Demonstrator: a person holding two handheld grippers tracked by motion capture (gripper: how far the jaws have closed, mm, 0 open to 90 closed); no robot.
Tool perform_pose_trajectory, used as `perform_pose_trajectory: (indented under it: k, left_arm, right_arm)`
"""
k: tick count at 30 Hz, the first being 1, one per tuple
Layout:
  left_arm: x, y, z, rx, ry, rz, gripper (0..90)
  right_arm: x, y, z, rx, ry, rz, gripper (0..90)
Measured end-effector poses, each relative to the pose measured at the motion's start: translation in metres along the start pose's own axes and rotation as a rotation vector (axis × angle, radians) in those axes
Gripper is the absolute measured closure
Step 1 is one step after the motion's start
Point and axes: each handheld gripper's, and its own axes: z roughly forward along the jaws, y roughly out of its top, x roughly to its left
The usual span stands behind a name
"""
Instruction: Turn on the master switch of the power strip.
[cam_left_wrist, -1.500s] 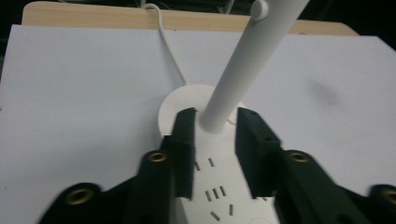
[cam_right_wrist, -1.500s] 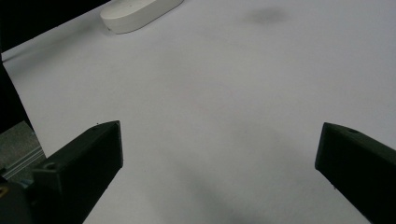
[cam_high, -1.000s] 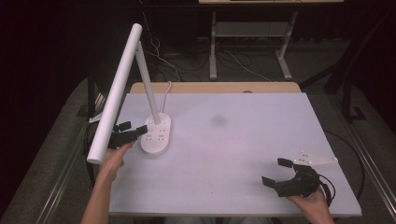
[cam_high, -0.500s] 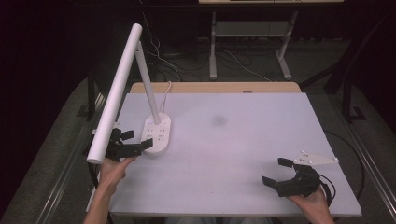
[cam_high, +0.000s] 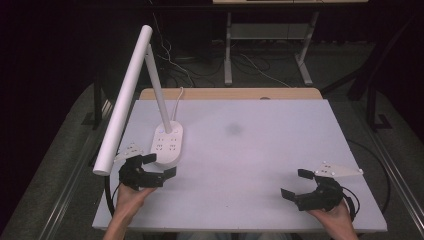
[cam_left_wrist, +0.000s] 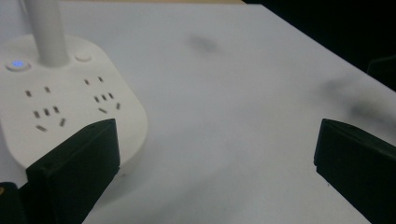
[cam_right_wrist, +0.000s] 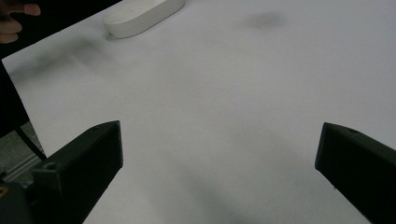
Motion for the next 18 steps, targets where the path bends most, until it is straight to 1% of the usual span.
perform_pose_trajectory:
  k: [1, 3, 4, 7, 11, 14, 16, 18]
  left_arm:
    - [-0.001, -0.003, 0.0, 0.002, -0.005, 0.005, 0.0]
    - [-0.004, -0.008, 0.0, 0.003, -0.012, -0.009, 0.0]
    - [-0.004, -0.011, 0.001, 0.006, -0.02, -0.001, 0.0]
    - [-0.007, -0.02, 0.003, 0.019, -0.042, -0.004, 0.0]
    - [-0.011, -0.028, 0.005, 0.034, -0.059, 0.001, 0.0]
    - [-0.014, -0.03, 0.008, 0.052, -0.08, 0.019, 0.0]
    - [-0.016, -0.032, 0.01, 0.077, -0.08, 0.04, 0.0]
    - [-0.019, -0.032, 0.013, 0.087, -0.087, 0.047, 0.0]
  right_arm:
    - [0.0, 0.0, 0.0, -0.001, 0.0, -0.002, 0.3]
    - [0.0, 0.0, 0.0, -0.002, 0.003, -0.002, 0.2]
    - [0.0, 0.0, -0.001, -0.001, 0.003, -0.001, 0.3]
    - [0.0, 0.0, -0.001, 0.0, 0.003, 0.001, 0.2]
    - [0.0, -0.001, -0.001, 0.003, 0.003, 0.003, 0.2]
    - [0.0, -0.001, 0.0, 0.007, 0.007, 0.007, 0.2]
    - [0.001, -0.001, 0.0, 0.01, 0.01, 0.009, 0.3]
    - [0.001, -0.001, -0.001, 0.011, 0.011, 0.009, 0.2]
